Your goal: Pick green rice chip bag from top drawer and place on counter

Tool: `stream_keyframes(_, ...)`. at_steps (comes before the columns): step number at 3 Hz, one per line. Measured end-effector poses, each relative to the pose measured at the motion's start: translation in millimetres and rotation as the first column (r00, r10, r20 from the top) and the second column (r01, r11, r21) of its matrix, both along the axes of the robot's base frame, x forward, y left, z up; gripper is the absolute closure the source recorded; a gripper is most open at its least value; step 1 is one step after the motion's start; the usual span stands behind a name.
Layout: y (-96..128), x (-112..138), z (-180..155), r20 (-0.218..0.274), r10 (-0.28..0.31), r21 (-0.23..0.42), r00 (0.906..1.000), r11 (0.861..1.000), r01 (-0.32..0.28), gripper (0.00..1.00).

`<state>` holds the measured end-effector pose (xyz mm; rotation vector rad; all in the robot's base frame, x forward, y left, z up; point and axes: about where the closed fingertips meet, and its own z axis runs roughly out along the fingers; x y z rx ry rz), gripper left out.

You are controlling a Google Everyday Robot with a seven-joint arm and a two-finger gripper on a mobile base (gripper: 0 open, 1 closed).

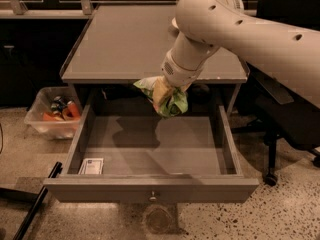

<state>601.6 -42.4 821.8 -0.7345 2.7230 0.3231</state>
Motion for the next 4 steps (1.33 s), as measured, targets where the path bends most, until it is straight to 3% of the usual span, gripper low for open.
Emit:
stream_keyframes(1,-4,11,19,0.027,0.003,0.017,0.9996,1.0,-0.003,1.0)
stream_keyframes(2,-14,17,41,0.015,0.029,0.024,0.9995,0.999,-0.03,1.0)
stream_keyframes(4,-20,29,150,0.089,0.098,0.103,0.9912,0.989,-0.107,1.0)
